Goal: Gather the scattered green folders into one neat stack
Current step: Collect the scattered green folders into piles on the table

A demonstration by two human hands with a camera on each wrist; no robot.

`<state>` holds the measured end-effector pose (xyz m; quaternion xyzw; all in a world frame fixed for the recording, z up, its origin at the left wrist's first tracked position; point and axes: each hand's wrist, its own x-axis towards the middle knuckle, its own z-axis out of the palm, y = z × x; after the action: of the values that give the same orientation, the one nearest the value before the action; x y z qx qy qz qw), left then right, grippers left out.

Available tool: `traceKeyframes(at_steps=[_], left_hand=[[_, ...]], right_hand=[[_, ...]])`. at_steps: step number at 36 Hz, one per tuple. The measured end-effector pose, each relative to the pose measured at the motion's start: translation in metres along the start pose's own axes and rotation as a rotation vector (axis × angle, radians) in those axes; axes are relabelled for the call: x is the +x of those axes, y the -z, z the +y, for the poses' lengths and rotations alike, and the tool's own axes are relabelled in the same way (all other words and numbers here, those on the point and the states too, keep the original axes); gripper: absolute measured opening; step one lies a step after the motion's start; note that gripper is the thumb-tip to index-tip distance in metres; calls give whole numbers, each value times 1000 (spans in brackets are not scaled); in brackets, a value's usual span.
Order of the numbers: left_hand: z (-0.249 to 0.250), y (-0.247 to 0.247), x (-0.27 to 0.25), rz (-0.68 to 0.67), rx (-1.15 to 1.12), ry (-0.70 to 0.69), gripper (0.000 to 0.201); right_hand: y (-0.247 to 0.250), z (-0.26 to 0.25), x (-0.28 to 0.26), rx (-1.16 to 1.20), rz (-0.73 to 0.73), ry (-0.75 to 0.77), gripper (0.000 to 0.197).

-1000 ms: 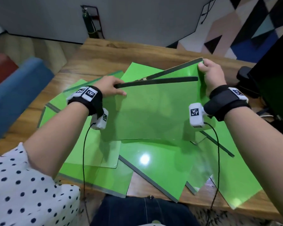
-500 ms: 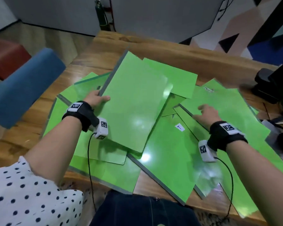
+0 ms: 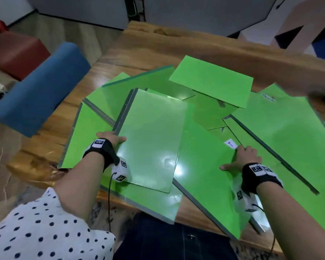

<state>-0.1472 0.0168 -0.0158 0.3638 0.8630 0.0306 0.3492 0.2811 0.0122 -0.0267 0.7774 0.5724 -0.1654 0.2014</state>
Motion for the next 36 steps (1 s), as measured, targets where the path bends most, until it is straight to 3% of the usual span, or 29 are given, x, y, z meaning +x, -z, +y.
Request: traceKeyframes(at_steps=[6,11,16,25,30,36], left_hand=[[9,-5,-6,-4,73,10,70],[7,-4,-9,-22,-8,-10,72],[8,4,-10,-7,-205,-89,55],[23,13,-29,14,-594,-242,11],[39,9,-42,-6,-674,-284,15],[68,-15,-63,-30,-730,-310,15]], right_hand=[[2,-2,-5,46,1,-36,109],[8,-8,-10,85,-41,-54,95],[12,-8,-10,67,-76,36,89],[35,9,-22,441,-44,31,93],[62,40,-26,766,51,-3,94],[104,90,-16,740,202,-75,96]])
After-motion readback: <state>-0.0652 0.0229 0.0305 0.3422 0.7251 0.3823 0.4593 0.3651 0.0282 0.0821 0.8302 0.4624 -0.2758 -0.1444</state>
